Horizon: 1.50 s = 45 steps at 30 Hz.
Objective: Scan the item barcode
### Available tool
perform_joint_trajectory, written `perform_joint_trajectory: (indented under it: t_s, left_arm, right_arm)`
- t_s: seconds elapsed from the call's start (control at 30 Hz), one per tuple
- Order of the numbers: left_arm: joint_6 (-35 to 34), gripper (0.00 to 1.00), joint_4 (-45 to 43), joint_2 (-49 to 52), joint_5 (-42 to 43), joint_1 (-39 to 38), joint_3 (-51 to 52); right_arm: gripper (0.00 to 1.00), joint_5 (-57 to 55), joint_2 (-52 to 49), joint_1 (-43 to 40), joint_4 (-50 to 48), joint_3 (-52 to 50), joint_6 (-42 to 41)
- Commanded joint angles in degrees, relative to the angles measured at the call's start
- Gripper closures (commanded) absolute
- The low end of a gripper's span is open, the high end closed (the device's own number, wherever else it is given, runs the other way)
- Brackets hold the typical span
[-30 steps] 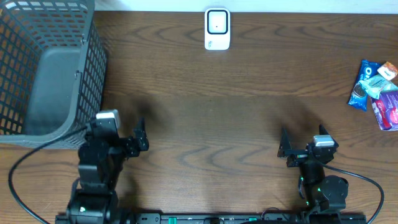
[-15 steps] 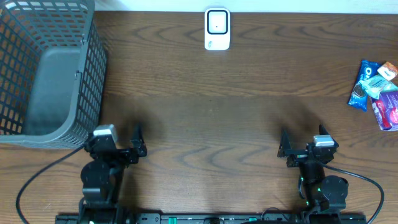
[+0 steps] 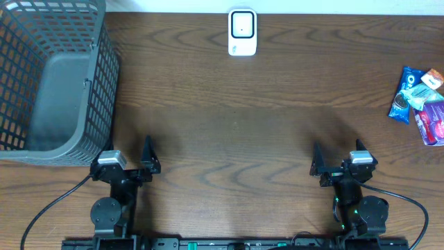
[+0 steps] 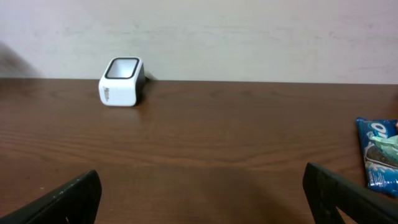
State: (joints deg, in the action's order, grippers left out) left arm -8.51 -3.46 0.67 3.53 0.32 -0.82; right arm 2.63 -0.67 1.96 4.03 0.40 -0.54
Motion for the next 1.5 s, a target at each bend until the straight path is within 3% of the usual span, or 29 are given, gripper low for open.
perform_joint_trajectory:
  t_s: [0.0, 0.33, 0.7, 0.87, 1.47]
  left_arm:
    - [1.51, 0.02, -0.94, -0.59, 0.09, 0.26, 0.59]
    - [5.27, 0.02, 7.54, -0.59, 0.04, 0.24, 0.59]
    - [6.47, 0.02, 7.72, -0.59, -1.27, 0.26, 0.59]
    - [11.28, 0.02, 7.78, -0.59, -1.64, 0.26, 0.59]
    - [7.37, 0.02, 7.93, -0.59, -2.58, 0.26, 0.59]
  right_arm:
    - [0.01, -0.39, 0.39, -0.13, 0.24, -0.09, 0.81]
    - [0.01, -0.39, 0.39, -0.13, 0.24, -0.09, 0.81]
    - [0.01, -0.39, 0.39, -0.13, 0.24, -0.09, 0.81]
    - [0.01, -0.39, 0.39, -0.13, 0.24, -0.09, 0.83]
    - [0.01, -0.39, 0.39, -0.13, 0.24, -0.09, 0.81]
